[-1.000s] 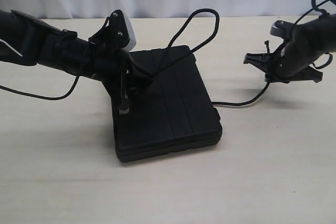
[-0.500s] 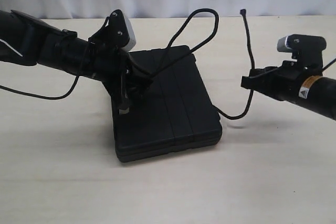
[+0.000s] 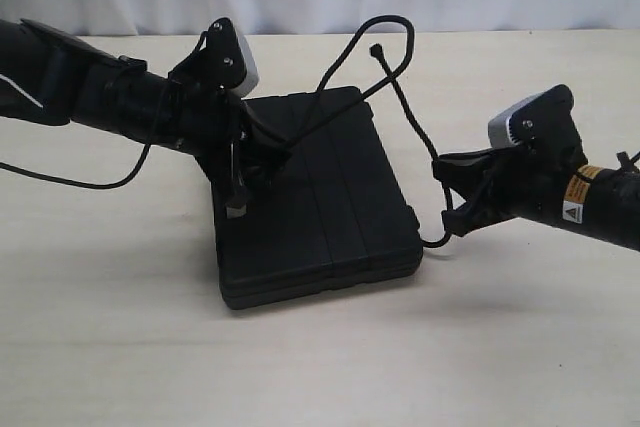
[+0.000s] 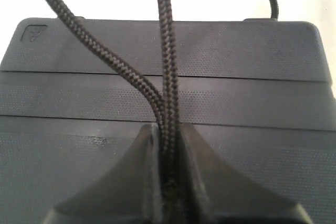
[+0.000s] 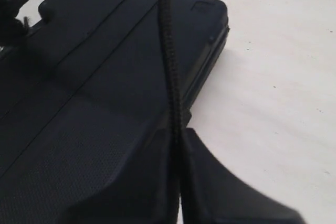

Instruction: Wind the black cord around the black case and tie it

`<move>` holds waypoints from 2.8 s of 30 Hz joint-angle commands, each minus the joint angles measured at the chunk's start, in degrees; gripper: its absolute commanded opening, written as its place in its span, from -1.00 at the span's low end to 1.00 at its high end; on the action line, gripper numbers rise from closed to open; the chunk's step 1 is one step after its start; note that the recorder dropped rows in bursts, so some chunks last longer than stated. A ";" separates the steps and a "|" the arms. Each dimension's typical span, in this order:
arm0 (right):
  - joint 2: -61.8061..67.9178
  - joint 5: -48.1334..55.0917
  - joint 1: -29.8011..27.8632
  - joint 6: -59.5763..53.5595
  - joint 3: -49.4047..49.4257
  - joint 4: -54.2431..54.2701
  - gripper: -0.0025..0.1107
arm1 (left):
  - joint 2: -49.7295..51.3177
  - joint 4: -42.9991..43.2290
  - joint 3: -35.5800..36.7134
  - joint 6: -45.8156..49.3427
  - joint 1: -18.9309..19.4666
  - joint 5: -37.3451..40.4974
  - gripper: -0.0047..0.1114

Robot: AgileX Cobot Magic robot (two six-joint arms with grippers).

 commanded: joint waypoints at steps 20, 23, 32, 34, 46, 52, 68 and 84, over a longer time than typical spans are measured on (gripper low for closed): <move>2.77 -17.43 0.04 -9.81 0.22 3.66 -0.88 | 0.01 -0.50 -0.24 -0.56 -0.09 14.06 -0.92; 4.42 -21.40 0.04 -9.81 0.22 4.48 -0.88 | 0.01 -0.50 -0.24 -0.56 -0.09 12.35 -0.84; 7.03 -22.28 0.04 -11.47 -0.84 7.14 -0.88 | 0.01 -5.28 -0.24 -2.91 -0.09 7.38 0.11; 7.22 -22.04 0.04 -11.47 -1.09 7.14 -0.88 | -0.09 -5.28 -0.52 -2.91 -0.09 9.30 0.18; 7.21 -22.04 0.04 -11.47 -1.09 7.06 -0.88 | 1.72 -18.80 -10.00 -12.93 -0.70 9.71 0.17; 7.21 -22.04 0.04 -11.47 -1.09 7.06 -0.88 | 7.97 -18.80 -18.80 -25.80 -0.70 10.86 0.17; 7.21 -22.04 0.04 -11.34 -1.09 7.04 -0.88 | 15.39 -18.80 -25.86 -27.70 -2.32 17.18 -0.39; 7.21 -21.77 0.04 -11.32 -1.09 7.04 -0.88 | 15.39 -18.80 -25.86 -27.58 -2.76 20.77 -0.92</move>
